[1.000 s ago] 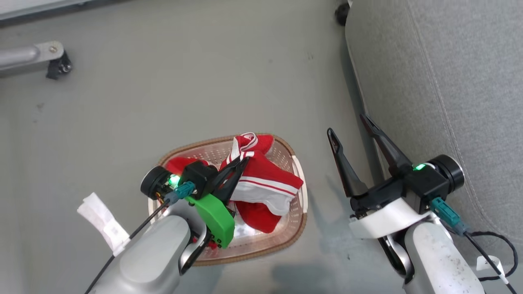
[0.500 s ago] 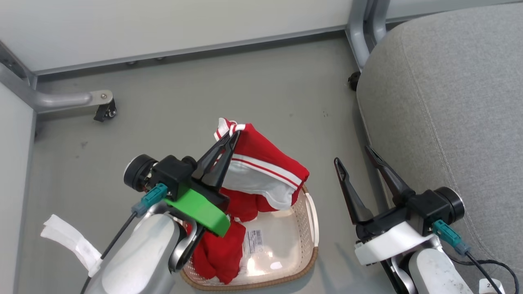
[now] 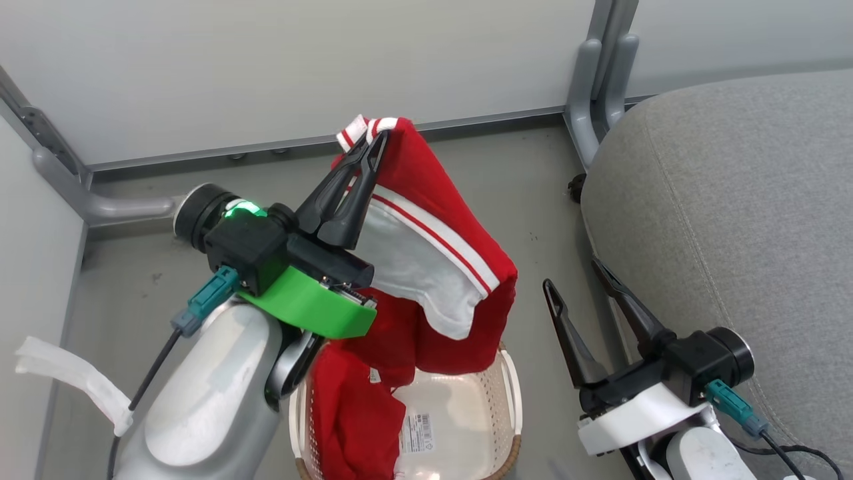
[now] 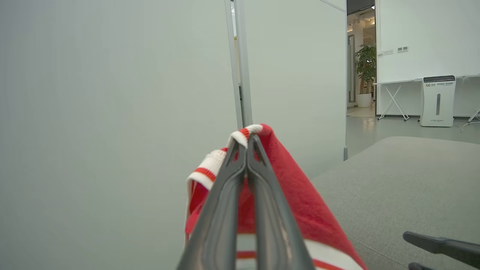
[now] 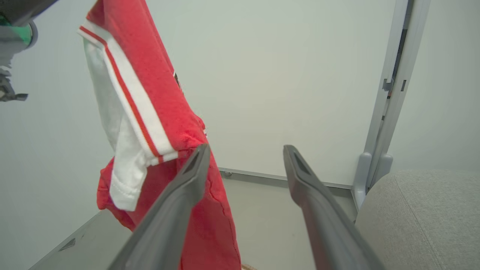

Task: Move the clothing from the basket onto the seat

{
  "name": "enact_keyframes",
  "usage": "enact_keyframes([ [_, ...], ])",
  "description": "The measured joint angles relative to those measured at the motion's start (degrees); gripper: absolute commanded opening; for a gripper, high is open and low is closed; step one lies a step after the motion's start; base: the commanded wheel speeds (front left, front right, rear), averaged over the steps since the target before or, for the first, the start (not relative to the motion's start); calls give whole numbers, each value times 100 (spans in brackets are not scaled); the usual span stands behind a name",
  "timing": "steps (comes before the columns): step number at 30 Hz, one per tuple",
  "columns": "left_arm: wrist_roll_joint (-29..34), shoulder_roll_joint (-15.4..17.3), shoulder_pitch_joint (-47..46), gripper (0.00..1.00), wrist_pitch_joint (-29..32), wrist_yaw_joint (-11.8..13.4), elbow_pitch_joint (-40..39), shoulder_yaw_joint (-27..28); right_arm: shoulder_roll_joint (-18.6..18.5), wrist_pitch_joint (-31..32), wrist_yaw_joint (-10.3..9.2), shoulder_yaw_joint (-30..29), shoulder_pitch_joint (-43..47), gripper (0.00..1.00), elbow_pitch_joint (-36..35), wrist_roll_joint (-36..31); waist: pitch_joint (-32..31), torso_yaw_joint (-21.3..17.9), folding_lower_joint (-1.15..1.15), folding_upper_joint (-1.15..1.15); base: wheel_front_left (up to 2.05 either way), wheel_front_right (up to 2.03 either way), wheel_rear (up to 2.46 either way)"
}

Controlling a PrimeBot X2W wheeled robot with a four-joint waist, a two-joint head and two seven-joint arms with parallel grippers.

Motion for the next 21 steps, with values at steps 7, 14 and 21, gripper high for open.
enact_keyframes([
  [7, 8, 7, -81, 0, 0, 2, -60, -44, -1, 0, 0, 98, 16, 100, -214, 0, -18, -51, 0, 0, 0, 0, 0],
  [14, 8, -46, -116, 0, 1, 9, -65, -113, 0, 0, 0, 506, 16, 100, -365, -53, 5, -28, 0, 0, 0, 0, 0],
  [21, 5, -175, -312, 0, 0, 9, -211, -223, 0, 0, 2, 679, -14, 100, -13, -413, 53, 60, 0, 0, 0, 0, 0],
])
